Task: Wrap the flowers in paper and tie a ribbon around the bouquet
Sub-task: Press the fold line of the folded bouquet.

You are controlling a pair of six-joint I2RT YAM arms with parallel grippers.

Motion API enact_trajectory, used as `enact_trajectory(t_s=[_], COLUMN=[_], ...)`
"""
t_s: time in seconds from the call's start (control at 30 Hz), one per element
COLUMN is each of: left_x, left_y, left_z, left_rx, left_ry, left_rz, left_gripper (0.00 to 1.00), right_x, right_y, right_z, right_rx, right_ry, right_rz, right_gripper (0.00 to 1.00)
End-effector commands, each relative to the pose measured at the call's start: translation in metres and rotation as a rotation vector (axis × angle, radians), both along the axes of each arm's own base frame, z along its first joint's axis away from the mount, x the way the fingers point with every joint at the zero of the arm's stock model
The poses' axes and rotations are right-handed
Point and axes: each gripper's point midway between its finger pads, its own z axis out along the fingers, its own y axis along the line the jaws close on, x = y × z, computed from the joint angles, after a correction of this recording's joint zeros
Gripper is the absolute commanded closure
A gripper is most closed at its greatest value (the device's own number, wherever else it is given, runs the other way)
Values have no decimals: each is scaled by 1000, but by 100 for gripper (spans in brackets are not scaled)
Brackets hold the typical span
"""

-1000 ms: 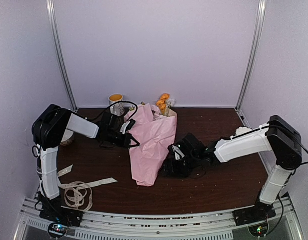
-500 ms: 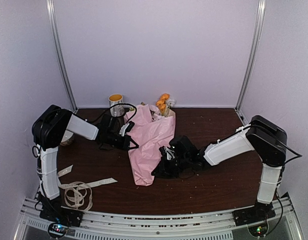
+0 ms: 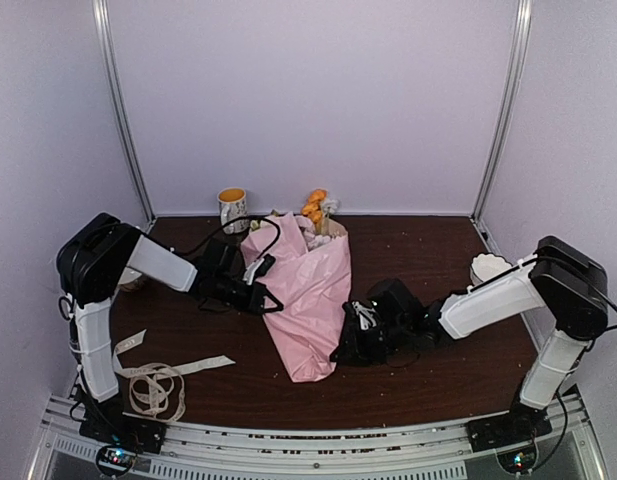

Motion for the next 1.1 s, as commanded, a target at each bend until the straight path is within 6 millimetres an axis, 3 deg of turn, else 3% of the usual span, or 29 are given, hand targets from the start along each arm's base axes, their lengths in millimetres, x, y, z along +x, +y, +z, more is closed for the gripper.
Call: enact_trajectory(t_s=[0.0, 0.23, 0.3, 0.4, 0.53, 0.73, 0.77, 0.87, 0.93, 1.07], left_x=[-1, -11, -11, -10, -10, -9, -9, -9, -9, -9], left_y=[-10, -9, -9, -9, -8, -7, -7, -7, -7, -7], left_z=[13, 5, 3, -2, -2, -3, -3, -2, -3, -1], left_rx=[-37, -61, -59, -49, -45, -36, -35, -34, -32, -35], left_ry=[-47, -6, -2, 13, 12, 14, 14, 13, 15, 11], left_rz=[23, 60, 56, 60, 62, 68, 67, 67, 69, 65], left_gripper=[100, 100, 100, 100, 100, 100, 100, 100, 100, 100], right_x=[-42, -71, -70, -54, -3, 106, 129, 173, 198, 227], right_y=[-26, -65, -62, -46, -49, -65, -61, -57, -63, -79], right_z=[-23, -38, -32, -3, 36, 75, 96, 124, 126, 105], right_rx=[-110, -182, -183, -167, -180, -188, -186, -217, -275, -387], right_ry=[63, 83, 51, -49, -187, -337, -406, -516, -513, -476], right_rz=[79, 70, 111, 176, 154, 50, 41, 33, 6, -36], right_gripper=[100, 100, 88, 67, 48, 45, 45, 43, 42, 37])
